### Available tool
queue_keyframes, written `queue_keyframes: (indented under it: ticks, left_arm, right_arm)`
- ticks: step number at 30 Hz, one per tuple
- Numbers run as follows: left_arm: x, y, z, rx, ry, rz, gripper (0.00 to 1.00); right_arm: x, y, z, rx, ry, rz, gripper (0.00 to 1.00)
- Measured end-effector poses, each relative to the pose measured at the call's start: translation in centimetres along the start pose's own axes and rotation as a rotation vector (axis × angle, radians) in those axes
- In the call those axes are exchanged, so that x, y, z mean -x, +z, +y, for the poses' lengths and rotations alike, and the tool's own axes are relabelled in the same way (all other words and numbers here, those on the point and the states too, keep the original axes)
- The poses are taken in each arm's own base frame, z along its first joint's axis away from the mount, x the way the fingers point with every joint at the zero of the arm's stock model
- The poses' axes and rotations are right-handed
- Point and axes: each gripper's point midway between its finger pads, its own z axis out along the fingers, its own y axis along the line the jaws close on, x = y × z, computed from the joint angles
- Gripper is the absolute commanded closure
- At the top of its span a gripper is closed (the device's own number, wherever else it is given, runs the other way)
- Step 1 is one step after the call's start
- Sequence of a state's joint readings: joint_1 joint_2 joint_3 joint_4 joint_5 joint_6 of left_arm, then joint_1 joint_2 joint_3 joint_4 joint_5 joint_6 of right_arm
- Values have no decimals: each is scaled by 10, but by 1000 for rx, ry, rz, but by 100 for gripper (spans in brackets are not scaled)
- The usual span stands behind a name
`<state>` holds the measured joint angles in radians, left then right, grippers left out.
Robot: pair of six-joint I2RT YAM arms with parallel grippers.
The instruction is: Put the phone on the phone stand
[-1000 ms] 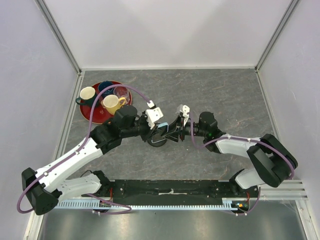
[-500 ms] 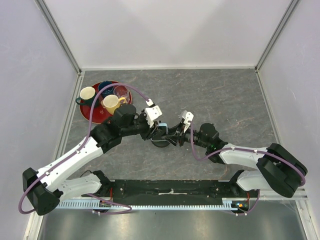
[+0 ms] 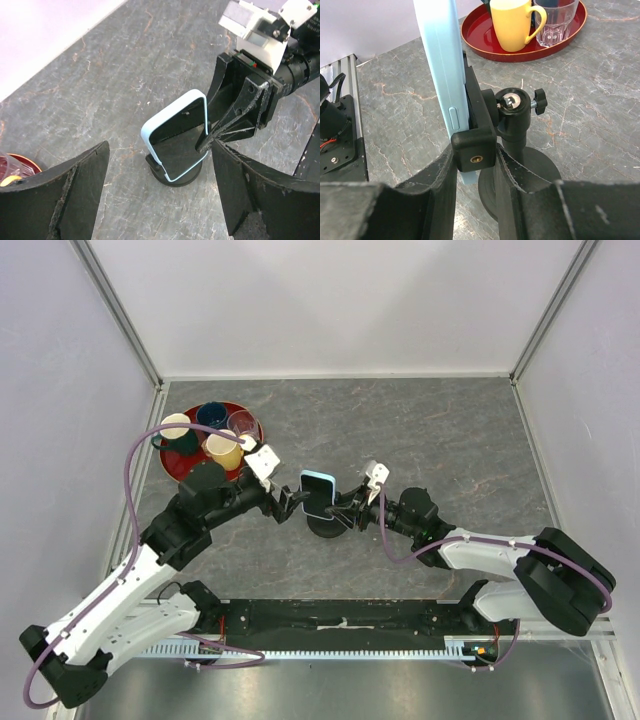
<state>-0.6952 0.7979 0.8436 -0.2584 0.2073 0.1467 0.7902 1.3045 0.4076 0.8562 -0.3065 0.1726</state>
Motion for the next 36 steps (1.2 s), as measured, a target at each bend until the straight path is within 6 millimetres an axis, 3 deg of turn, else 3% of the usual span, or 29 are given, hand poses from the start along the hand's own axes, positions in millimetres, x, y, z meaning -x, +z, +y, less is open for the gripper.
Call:
queue_keyframes:
  ticks: [3,4,7,10,12,15,19,24,30,32,36]
  left_arm:
    - [9,-3,4,26,7,-33,13]
    - [10,-3,5,29,8,-38,13]
    - [4,0,6,36,4,-24,14]
    - [-1,2,6,35,1,-8,15]
    - [-2,3,6,34,-1,-4,15]
    - [-3,3,6,33,-3,-1,15]
    - [-3,4,6,32,-3,0,16]
    - [-4,4,5,28,-3,0,16]
    - [-5,5,4,21,-5,4,16]
    - [-5,5,4,20,-5,4,16]
    - [-5,6,3,17,-5,6,16]
  right_arm:
    - [-1,0,1,9,-16,4,88]
    - [-1,0,1,10,-20,5,72]
    - [-2,-2,2,14,-28,15,41]
    - [5,-5,2,9,-52,4,24]
    - [15,-7,3,7,-74,-23,20]
    - [24,-9,3,3,-90,-48,18]
    - [21,-9,3,3,-89,-38,18]
    - [11,-6,0,4,-94,-6,24]
    - [15,6,-1,16,-104,-4,28]
    - [16,7,-1,18,-107,-5,32]
    - [17,7,-3,14,-119,-4,56]
